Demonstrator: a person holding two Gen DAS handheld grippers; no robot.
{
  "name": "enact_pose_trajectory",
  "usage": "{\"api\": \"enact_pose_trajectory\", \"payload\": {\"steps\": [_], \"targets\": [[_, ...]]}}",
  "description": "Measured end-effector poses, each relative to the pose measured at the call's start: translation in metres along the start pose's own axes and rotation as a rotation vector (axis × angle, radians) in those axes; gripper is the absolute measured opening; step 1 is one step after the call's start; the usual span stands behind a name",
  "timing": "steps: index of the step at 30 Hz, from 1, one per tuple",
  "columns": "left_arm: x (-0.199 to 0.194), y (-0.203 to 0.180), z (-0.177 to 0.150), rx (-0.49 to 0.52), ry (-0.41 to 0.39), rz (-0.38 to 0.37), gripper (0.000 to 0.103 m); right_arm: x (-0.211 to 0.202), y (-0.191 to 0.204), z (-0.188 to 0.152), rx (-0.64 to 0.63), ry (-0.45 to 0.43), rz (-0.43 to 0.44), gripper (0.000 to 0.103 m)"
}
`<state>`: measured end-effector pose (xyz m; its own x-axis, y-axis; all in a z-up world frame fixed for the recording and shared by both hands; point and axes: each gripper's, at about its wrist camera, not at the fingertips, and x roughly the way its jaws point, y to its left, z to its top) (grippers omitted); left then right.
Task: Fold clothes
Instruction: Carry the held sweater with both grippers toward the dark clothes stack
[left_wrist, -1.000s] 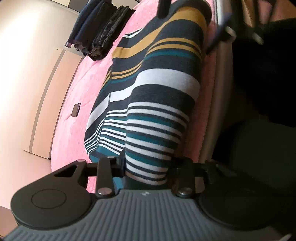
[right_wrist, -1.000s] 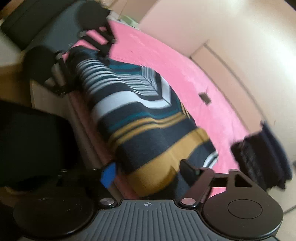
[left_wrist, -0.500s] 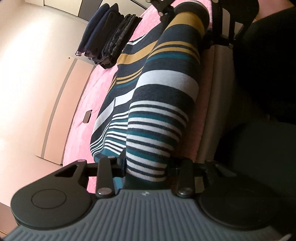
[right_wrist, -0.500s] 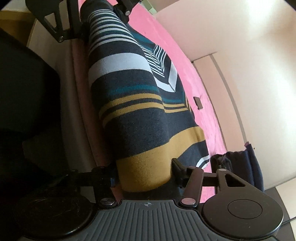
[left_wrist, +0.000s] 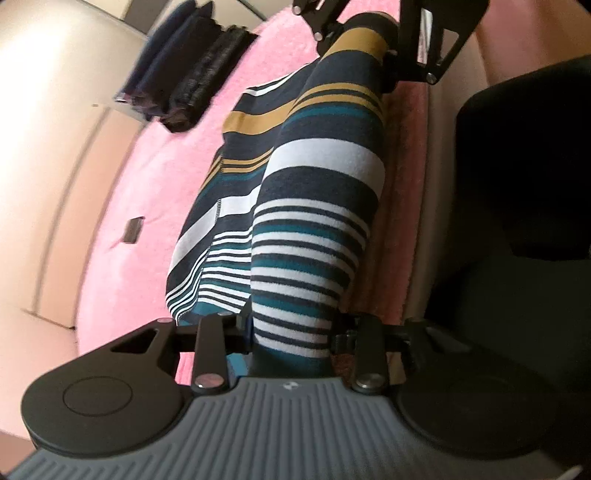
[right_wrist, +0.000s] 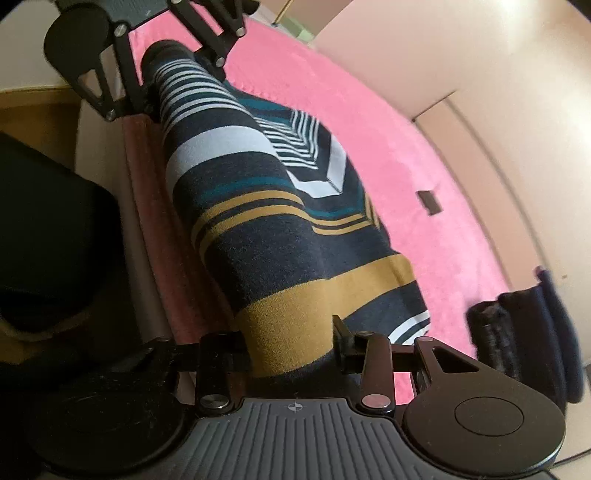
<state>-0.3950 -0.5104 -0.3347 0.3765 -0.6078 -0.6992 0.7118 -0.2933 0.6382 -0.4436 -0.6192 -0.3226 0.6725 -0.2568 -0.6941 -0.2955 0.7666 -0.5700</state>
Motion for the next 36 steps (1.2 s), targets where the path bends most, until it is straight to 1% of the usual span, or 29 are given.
{"api": "enact_pose_trajectory", "payload": {"steps": [2,5,8,12,15,18,21,26,29,32,36], "targets": [[-0.005,0.014,0.007,0.002,0.022,-0.054,0.030,-0.011,-0.006,0.004,0.016,0.027,0.051,0.037],[-0.018,0.046,0.023,-0.009,0.055,-0.134,0.029,-0.032,-0.037,0.021,0.049,0.067,0.121,0.036],[-0.042,0.084,0.044,-0.019,0.069,-0.209,0.029,-0.061,-0.076,0.040,0.060,0.100,0.179,0.035],[-0.068,0.129,0.081,-0.024,0.063,-0.270,0.029,-0.105,-0.124,0.058,0.079,0.156,0.249,0.035],[-0.086,0.163,0.109,-0.027,0.056,-0.310,0.029,-0.136,-0.160,0.065,0.111,0.188,0.270,0.035],[-0.102,0.194,0.137,-0.026,0.047,-0.345,0.029,-0.161,-0.194,0.065,0.141,0.205,0.260,0.035],[-0.102,0.210,0.164,0.000,0.025,-0.317,0.029,-0.178,-0.222,0.060,0.161,0.206,0.224,0.035],[-0.100,0.232,0.204,0.045,-0.009,-0.256,0.029,-0.192,-0.263,0.048,0.173,0.197,0.152,0.035],[-0.101,0.246,0.218,0.053,-0.035,-0.231,0.029,-0.197,-0.285,0.044,0.169,0.191,0.122,0.035],[-0.093,0.262,0.228,0.072,-0.065,-0.224,0.029,-0.200,-0.306,0.045,0.172,0.198,0.096,0.035],[-0.079,0.289,0.235,0.099,-0.134,-0.227,0.029,-0.197,-0.331,0.048,0.188,0.233,0.059,0.035]]}}
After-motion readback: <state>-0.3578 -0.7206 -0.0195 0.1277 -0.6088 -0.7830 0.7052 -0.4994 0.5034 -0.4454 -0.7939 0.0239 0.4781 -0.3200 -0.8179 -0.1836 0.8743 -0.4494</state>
